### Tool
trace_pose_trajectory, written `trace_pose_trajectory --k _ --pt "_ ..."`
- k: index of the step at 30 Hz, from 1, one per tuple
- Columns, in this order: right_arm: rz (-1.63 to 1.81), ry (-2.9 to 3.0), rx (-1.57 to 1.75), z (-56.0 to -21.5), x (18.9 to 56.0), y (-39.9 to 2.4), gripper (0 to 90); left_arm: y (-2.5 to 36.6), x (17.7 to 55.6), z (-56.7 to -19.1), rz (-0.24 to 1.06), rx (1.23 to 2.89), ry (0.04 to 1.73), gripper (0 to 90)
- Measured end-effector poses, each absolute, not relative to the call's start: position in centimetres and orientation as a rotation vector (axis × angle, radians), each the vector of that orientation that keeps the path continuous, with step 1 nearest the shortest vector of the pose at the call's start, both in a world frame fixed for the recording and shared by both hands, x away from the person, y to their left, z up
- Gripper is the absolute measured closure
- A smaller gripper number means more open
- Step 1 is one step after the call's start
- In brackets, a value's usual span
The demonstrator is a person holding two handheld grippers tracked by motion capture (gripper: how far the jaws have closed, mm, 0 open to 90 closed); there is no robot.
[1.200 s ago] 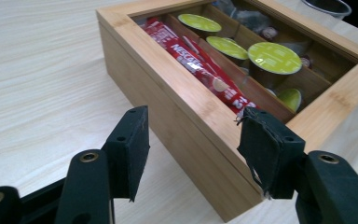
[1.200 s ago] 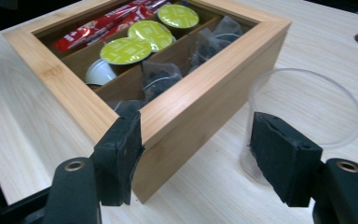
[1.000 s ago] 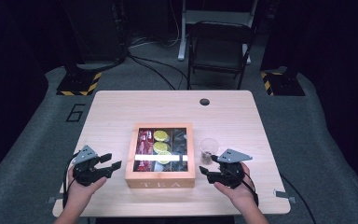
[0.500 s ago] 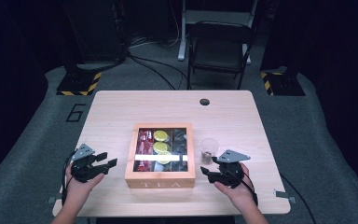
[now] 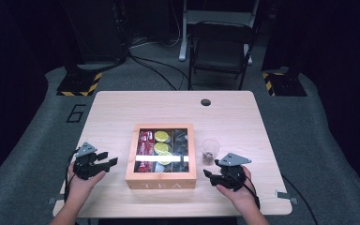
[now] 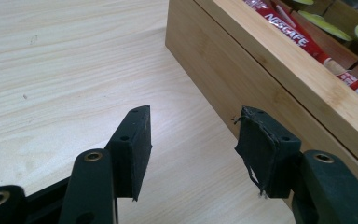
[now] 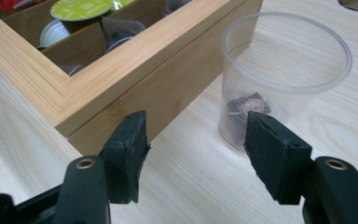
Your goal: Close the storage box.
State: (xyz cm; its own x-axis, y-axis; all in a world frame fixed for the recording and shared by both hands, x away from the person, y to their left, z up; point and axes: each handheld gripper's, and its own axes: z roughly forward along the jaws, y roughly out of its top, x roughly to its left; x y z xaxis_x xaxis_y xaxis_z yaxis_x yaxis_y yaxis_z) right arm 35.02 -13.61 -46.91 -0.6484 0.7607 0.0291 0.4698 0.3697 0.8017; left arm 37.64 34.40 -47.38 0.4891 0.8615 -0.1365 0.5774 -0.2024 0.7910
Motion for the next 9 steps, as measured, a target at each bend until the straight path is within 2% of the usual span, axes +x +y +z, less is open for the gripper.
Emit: trace_pose_trajectory --k 9 --pt "1.156 2.289 1.085 -47.3 34.4 -14.1 38.2 33.6 38.8 -47.6 0.417 1.914 1.194 44.2"
